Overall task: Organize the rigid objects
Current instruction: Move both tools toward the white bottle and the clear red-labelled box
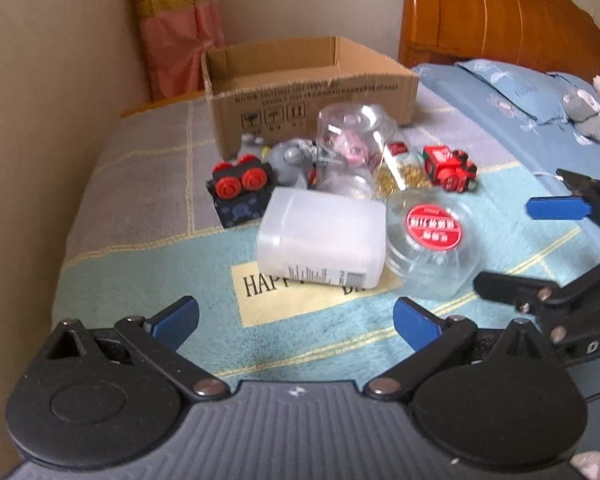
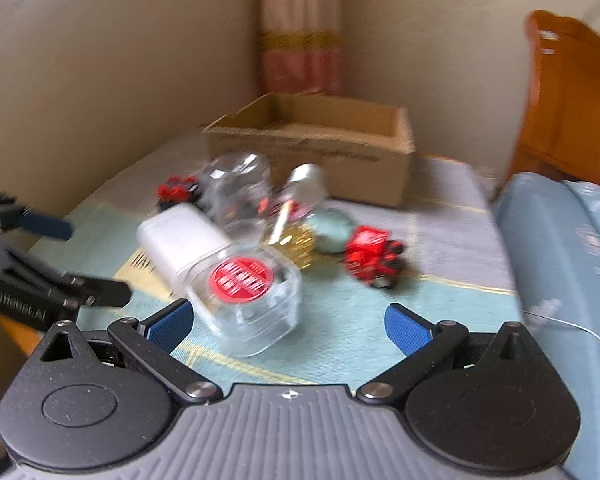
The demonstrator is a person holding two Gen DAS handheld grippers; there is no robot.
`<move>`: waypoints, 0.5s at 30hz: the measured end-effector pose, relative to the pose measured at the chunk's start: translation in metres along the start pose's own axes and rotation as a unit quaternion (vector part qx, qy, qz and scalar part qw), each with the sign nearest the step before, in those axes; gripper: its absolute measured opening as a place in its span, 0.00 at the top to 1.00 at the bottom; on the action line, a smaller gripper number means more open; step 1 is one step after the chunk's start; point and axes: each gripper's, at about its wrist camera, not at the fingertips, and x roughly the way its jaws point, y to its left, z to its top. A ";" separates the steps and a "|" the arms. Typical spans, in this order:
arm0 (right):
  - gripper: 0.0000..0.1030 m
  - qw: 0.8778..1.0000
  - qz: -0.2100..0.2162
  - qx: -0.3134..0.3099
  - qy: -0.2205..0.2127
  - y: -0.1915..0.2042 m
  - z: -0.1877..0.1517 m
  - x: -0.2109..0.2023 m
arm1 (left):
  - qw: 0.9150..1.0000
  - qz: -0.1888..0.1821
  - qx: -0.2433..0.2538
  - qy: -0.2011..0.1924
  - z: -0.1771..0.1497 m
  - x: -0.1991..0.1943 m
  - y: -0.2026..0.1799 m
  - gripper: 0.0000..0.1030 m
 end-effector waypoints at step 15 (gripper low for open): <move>0.00 0.995 0.054 -0.057 0.058 -0.011 -0.013 0.051 | 0.999 -0.030 0.008 0.030 -0.009 0.037 0.014 0.01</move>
